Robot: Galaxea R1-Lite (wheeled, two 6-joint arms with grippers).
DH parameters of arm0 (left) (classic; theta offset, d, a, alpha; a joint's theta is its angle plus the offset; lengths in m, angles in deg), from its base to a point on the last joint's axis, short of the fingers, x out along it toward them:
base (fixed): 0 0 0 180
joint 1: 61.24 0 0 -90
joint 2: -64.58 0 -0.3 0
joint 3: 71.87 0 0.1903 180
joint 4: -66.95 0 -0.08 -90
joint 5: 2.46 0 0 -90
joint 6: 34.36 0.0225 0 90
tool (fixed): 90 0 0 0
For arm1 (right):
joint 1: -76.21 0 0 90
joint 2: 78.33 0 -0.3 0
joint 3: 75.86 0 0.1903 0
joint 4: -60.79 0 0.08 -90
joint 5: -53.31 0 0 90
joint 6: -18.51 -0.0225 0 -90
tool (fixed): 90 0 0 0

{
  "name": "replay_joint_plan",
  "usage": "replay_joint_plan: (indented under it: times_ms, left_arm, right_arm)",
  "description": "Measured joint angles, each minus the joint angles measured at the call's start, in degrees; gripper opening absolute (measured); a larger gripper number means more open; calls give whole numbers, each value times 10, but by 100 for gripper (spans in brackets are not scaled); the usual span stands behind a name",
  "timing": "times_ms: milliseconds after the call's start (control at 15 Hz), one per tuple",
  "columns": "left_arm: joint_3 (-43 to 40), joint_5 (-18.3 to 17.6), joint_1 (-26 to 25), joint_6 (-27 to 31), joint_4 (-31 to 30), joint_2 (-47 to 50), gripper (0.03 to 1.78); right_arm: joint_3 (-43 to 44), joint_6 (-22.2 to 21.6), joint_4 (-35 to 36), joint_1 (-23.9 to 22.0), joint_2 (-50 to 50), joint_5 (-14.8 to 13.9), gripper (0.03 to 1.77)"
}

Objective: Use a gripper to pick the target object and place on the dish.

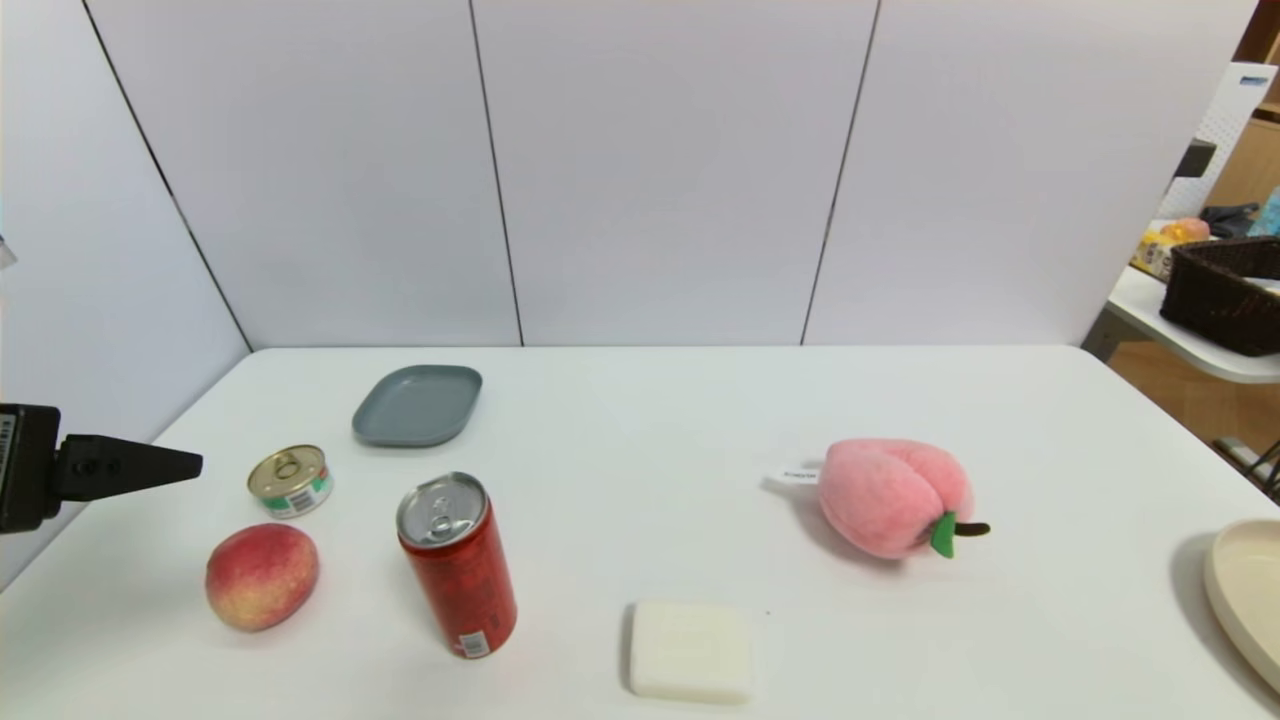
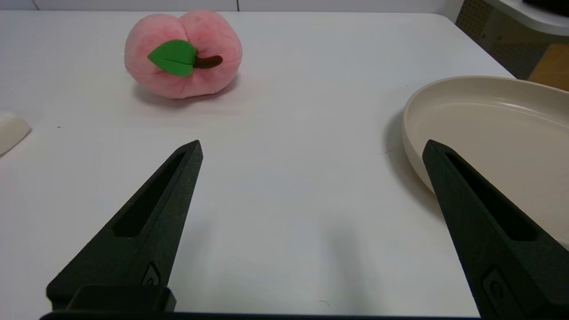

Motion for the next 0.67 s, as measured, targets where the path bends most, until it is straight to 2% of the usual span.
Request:
replay_joint_plan:
  times_ms: [200, 667]
  left_arm:
    - [1, -2, 0, 1, 34, -10, 169]
    - [-18, 1, 2, 4, 35, -70, 169]
  right_arm:
    - [0, 0, 0, 0, 0, 0, 171]
    - [0, 0, 0, 0, 0, 0, 171]
